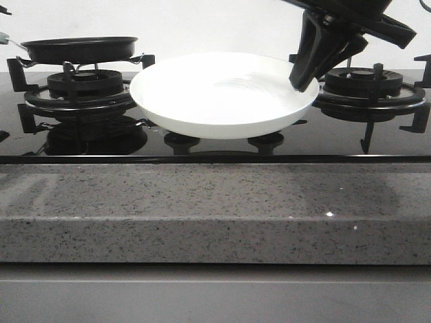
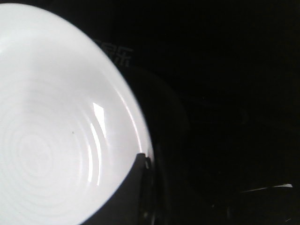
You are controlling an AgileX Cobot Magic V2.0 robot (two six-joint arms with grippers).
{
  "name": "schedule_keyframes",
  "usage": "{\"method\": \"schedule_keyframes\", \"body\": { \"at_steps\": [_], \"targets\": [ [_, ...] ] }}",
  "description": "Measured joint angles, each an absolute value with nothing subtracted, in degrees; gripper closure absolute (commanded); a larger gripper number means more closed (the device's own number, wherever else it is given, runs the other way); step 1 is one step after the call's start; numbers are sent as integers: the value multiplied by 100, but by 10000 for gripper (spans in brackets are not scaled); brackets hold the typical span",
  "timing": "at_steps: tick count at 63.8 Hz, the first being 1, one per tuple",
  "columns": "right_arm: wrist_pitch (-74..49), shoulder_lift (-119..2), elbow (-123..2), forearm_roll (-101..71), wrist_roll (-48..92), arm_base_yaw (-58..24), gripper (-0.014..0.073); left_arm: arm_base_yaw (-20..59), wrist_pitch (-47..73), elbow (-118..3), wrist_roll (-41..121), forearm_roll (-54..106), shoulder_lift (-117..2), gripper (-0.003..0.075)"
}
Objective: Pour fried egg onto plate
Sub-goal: 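Lift the black pan with the left gripper and tilt it over the plate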
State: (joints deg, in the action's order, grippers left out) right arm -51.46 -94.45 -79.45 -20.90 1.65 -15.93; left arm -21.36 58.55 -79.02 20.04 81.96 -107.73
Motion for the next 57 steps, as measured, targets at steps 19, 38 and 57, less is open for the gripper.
{"method": "schedule_keyframes", "body": {
  "at_steps": [19, 38, 57],
  "targets": [
    [-5146, -9445, -7945, -2090, 165, -1593, 662, -2136, 5958, -7902, 2018, 8404, -10773, 132],
    [-5146, -9445, -7945, -2090, 165, -1593, 662, -2136, 6051, -7902, 2026, 8419, -10773, 372],
    [-5146, -9445, -7945, -2090, 165, -1593, 662, -2136, 6055, -7902, 2026, 8422, -10773, 555]
  ]
}}
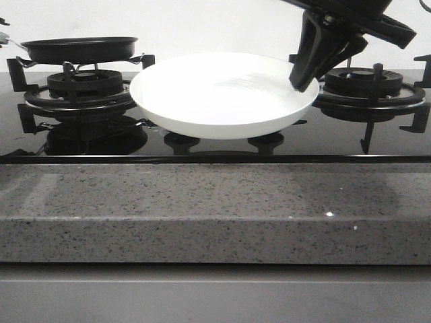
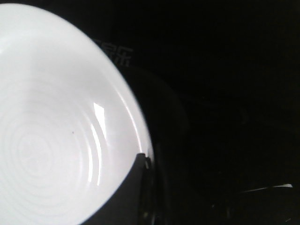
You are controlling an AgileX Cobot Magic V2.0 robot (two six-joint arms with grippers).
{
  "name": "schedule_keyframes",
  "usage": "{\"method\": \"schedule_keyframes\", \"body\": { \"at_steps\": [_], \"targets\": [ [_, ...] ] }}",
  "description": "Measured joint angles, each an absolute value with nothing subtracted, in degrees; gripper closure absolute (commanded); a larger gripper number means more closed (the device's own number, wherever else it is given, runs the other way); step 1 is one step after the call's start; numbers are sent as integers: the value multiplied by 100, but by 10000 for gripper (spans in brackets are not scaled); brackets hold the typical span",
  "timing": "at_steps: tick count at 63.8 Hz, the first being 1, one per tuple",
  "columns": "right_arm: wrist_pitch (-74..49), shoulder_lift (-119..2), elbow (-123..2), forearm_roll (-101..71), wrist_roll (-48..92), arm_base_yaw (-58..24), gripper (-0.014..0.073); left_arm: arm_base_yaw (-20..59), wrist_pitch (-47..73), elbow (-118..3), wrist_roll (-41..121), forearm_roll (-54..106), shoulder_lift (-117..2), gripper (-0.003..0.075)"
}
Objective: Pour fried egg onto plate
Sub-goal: 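Lift the black pan with the left gripper and tilt it over the plate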
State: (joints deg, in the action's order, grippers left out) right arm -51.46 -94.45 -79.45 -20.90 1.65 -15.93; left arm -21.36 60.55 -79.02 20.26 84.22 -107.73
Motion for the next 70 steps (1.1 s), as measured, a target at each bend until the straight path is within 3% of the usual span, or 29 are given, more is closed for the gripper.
{"method": "schedule_keyframes", "body": {
  "at_steps": [25, 48, 70],
  "targets": [
    [-5146, -9445, -7945, -2090, 165, -1593, 662, -2136, 6078, -7902, 2100, 8434, -10815, 739],
    [-5146, -9445, -7945, -2090, 165, -1593, 662, -2136, 6447, -7902, 2464, 8596, -10749, 739],
    [-5146, -9445, -7945, -2090, 165, -1593, 662, -2071, 6111, -7902, 2864, 8501, -9661, 739]
  ]
}}
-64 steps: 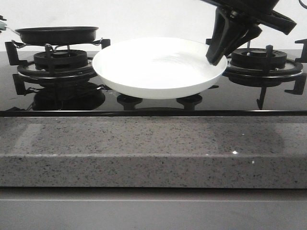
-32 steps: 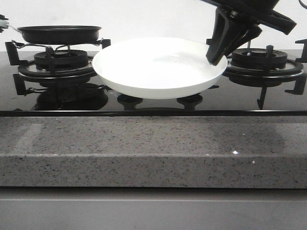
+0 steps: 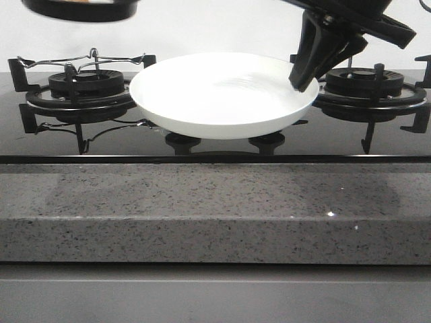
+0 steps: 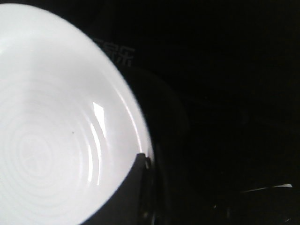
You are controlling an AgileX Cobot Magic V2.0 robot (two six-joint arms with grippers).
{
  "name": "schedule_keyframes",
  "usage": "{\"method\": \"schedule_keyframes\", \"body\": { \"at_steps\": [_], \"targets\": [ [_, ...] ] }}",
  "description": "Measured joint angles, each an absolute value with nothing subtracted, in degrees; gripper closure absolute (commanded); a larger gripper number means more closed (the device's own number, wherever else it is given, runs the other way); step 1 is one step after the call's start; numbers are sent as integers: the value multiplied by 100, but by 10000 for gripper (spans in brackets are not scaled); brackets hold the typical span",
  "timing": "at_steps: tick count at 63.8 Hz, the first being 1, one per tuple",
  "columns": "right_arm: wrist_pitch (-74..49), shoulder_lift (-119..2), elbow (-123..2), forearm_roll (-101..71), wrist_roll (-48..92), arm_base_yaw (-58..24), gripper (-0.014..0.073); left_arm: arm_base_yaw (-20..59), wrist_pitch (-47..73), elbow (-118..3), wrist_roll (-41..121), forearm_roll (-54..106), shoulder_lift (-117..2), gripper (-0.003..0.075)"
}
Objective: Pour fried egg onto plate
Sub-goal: 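Lift the black pan with the left gripper and tilt it over the plate, then tip the pan further with the left gripper, sliding the egg onto the plate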
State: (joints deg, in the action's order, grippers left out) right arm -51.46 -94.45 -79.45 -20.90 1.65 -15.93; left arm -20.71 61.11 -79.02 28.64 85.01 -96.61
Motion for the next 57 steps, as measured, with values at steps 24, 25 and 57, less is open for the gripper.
{"method": "schedule_keyframes", "body": {
  "at_steps": [24, 25, 57],
  "targets": [
    [-5146, -9445, -7945, -2090, 165, -1593, 662, -1524, 5275, -6437, 3800, 8311, -7720, 740],
    [-5146, -9445, -7945, -2090, 165, -1593, 662, -1504, 5241, -6347, 3862, 8299, -7651, 739],
    [-5146, -9445, -7945, -2090, 165, -1593, 662, 55, 3700, -5602, 5489, 7948, -6065, 740]
  ]
}}
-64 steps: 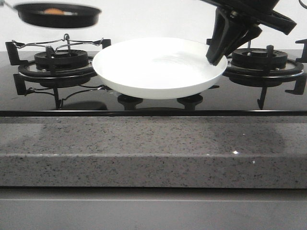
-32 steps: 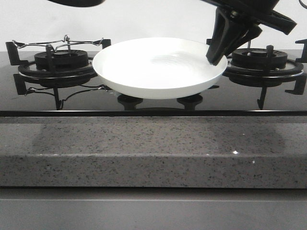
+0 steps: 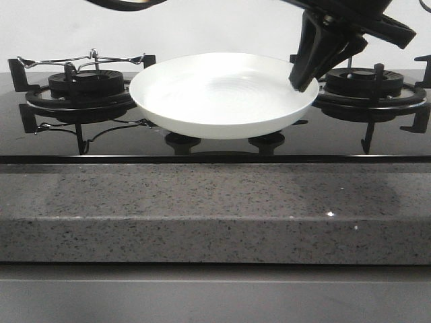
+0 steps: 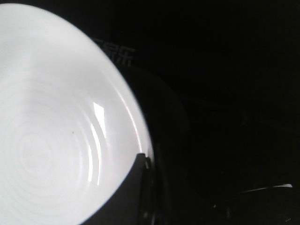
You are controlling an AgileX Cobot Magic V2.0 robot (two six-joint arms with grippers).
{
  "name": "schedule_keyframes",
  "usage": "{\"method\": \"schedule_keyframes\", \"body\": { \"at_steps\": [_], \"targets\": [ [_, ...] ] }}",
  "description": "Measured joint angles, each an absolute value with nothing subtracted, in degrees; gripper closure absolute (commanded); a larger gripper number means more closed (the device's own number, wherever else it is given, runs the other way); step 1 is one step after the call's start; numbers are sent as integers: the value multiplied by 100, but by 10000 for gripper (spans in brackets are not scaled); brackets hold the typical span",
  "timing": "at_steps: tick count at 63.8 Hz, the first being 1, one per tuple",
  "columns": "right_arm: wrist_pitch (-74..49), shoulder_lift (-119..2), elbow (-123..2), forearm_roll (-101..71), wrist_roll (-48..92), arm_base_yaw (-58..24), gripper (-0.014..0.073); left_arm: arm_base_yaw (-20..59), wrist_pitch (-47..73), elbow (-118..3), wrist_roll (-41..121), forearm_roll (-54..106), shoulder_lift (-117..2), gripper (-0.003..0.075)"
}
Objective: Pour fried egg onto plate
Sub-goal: 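Tip the pan further with the left gripper, sliding the egg onto the plate, then return the empty pan to its burner with the left gripper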
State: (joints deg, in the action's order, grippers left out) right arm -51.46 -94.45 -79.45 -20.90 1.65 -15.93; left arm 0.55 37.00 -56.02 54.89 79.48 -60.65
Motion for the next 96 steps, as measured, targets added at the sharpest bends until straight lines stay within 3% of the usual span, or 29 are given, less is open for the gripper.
{"method": "schedule_keyframes", "body": {
  "at_steps": [24, 40, 59, 76, 96],
  "targets": [
    [-5146, -9445, -7945, -2090, 165, -1593, 662, 1890, 2074, -5569, 7527, 8085, -6055, 739],
    [-5146, -9445, -7945, -2090, 165, -1593, 662, 2585, 1473, -5569, 9063, 8184, -6118, 739],
    [-5146, -9445, -7945, -2090, 165, -1593, 662, 2944, 1420, -5569, 10877, 8211, -6581, 739],
    [-5161, -9445, -7933, -2095, 186, -1593, 662, 2986, 1384, -5569, 11195, 8274, -6607, 739],
    [-5161, -9445, -7924, -2095, 186, -1593, 662, 2518, 378, -5569, 11133, 10107, -6616, 739]
  ]
}}
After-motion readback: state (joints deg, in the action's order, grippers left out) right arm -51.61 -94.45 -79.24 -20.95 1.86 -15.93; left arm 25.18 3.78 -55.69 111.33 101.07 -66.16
